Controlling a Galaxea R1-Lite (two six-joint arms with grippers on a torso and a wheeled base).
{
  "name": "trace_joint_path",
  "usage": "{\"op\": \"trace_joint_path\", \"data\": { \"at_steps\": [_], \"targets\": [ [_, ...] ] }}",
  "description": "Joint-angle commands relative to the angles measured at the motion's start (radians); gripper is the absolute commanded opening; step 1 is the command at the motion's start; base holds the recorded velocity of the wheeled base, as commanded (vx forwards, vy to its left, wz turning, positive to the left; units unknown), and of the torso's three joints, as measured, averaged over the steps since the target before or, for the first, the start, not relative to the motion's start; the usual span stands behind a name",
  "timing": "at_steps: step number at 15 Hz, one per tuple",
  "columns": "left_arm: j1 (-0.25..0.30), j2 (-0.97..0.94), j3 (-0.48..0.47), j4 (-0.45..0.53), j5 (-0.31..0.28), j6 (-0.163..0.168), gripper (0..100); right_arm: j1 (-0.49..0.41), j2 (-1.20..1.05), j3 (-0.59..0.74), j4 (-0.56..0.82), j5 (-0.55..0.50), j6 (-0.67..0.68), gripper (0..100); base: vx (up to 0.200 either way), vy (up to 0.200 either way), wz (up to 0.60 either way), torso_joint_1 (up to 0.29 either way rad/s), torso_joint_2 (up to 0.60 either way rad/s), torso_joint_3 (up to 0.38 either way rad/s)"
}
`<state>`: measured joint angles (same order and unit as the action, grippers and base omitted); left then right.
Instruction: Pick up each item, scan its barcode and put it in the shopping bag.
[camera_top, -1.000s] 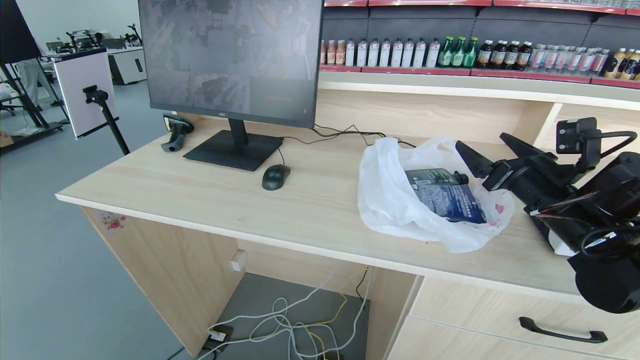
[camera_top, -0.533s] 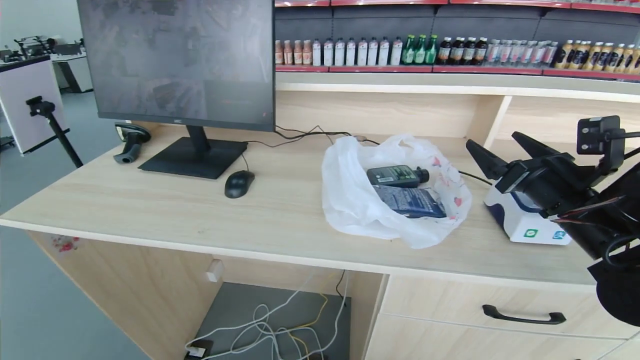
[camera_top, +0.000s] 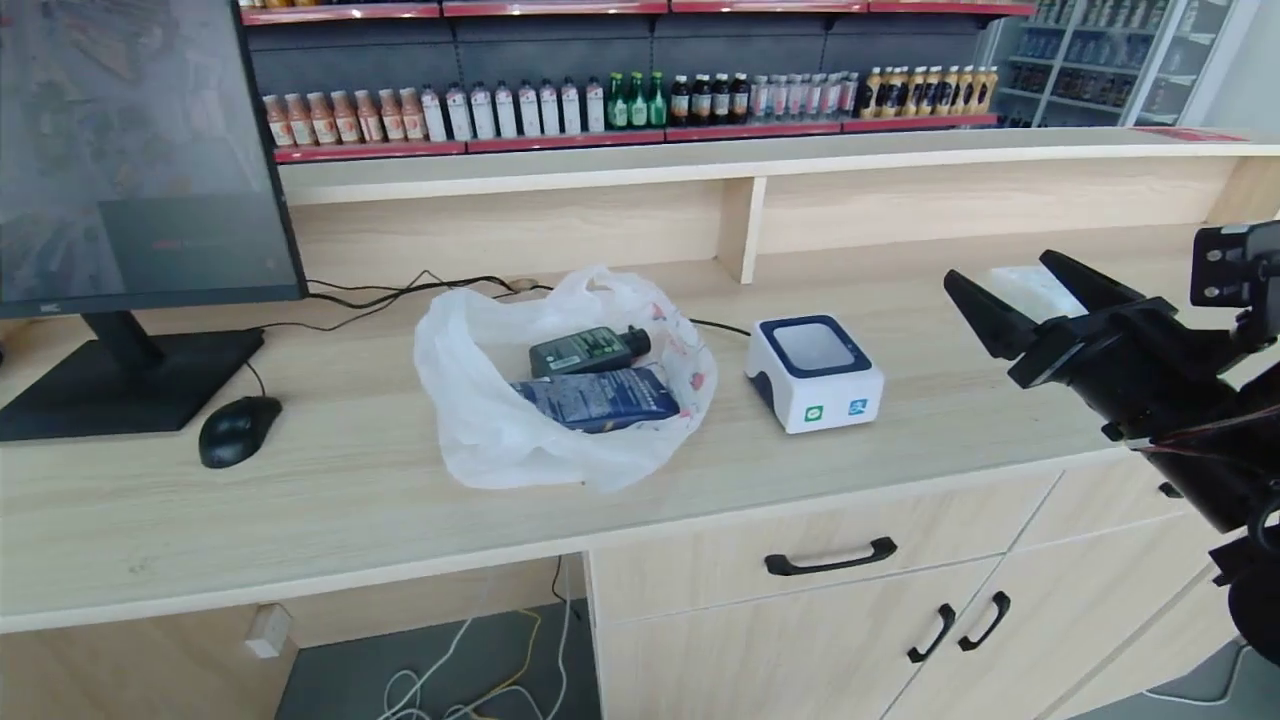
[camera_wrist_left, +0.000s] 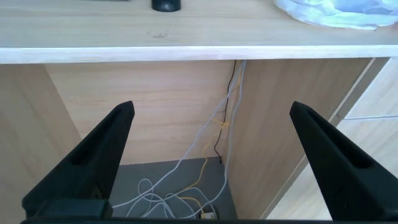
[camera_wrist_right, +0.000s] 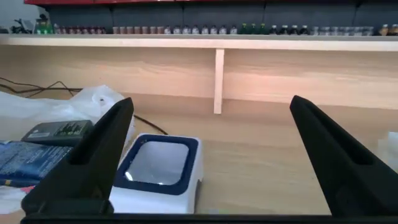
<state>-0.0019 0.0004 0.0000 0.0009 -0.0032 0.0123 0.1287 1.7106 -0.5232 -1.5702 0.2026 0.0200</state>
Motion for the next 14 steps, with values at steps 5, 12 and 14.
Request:
{"op": "trace_joint_path", "data": {
  "at_steps": [5, 12, 14],
  "targets": [
    [0.0, 0.0, 0.0, -0.001, 0.0, -0.003, 100, -0.003, -0.006, 0.002, -0.001, 0.0, 0.0, 100, 0.0, -0.2, 0.0, 0.003, 0.0, 0.002],
    [0.0, 0.0, 0.0, -0.001, 0.0, -0.011, 100, -0.02, -0.009, 0.028, -0.001, 0.0, 0.0, 100, 0.0, -0.2, 0.0, 0.005, 0.0, 0.002],
    [0.0, 0.0, 0.0, -0.002, 0.002, -0.014, 100, -0.021, -0.003, 0.022, -0.001, 0.0, 0.0, 100, 0.0, -0.2, 0.0, 0.002, 0.01, 0.0]
  ]
}}
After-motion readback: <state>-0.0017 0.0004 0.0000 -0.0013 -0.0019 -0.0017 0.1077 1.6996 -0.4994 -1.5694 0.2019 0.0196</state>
